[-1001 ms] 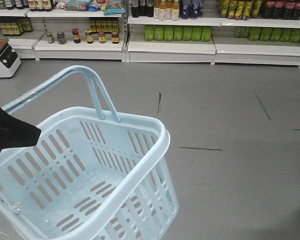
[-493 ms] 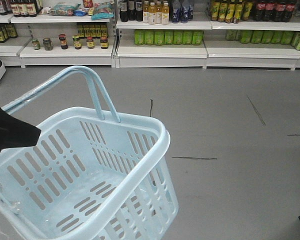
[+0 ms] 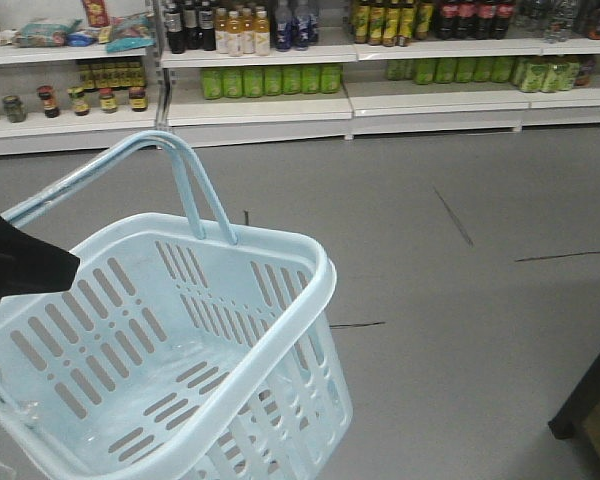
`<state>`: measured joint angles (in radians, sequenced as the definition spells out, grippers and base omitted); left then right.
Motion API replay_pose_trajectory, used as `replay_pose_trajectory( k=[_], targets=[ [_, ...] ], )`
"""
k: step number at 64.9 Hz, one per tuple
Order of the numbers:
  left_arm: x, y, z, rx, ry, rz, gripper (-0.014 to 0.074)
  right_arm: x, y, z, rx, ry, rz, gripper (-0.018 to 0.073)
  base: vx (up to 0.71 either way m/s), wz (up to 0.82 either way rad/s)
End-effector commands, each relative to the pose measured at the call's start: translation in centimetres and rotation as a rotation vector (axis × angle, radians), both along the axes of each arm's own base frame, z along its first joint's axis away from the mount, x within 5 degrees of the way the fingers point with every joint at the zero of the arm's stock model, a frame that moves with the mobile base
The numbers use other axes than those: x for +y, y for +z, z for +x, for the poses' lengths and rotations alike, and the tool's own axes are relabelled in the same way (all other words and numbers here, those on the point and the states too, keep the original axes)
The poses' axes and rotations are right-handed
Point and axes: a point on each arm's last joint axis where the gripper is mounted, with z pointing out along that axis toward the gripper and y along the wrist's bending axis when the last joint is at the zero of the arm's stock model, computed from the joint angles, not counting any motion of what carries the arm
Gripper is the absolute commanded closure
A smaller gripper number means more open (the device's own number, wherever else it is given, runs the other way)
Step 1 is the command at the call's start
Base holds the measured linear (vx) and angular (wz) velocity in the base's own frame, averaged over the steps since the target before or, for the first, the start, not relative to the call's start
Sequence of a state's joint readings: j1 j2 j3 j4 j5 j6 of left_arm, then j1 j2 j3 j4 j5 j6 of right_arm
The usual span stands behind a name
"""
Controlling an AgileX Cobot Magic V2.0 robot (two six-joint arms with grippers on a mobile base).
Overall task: Pick three apples into basket with both arms
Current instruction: 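Turn the base across the floor carrying the basket in the left gripper, then drive the base up to the black table with red apples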
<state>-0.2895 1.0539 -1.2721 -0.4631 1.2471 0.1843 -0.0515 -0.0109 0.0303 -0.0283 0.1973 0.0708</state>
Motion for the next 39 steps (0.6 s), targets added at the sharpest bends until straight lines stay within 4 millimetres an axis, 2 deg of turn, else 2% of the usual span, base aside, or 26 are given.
replay_pose_trajectory(
  k=[1, 39],
  targets=[
    [-0.26, 1.47, -0.30, -0.065, 0.016, -0.086, 0.0604, -0.03, 0.31, 0.02, -0.068, -0.005, -0.011, 0.0564, 0.11, -0.45],
    [-0.26, 1.47, -0.30, -0.065, 0.016, -0.086, 0.0604, -0.03, 0.31, 0.02, -0.068, -0.005, -0.011, 0.0564, 0.10, -0.53]
  ],
)
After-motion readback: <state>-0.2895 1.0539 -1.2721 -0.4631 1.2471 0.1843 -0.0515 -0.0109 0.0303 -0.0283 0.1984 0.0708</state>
